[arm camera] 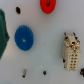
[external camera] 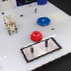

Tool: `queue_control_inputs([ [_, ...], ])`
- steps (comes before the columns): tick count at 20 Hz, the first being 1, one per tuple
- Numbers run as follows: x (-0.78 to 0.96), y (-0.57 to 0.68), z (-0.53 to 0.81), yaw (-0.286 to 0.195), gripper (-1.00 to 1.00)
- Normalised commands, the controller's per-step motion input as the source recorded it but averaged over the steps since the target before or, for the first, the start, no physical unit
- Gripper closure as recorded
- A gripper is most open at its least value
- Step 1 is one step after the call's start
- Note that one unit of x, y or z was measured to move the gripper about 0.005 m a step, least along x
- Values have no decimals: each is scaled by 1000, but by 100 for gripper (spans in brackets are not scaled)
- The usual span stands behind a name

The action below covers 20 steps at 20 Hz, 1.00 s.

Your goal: Insert the blue gear onto the right peg, followed by the red gear

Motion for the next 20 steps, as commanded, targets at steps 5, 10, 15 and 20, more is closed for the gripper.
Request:
queue_control_inputs([
  [5, -530, 572, -67, 0, -100],
  [10, -476, 539, -200, 0, -100],
  [15, -421, 388, -398, 0, -100],
  [20, -376, 307, -472, 0, -100],
])
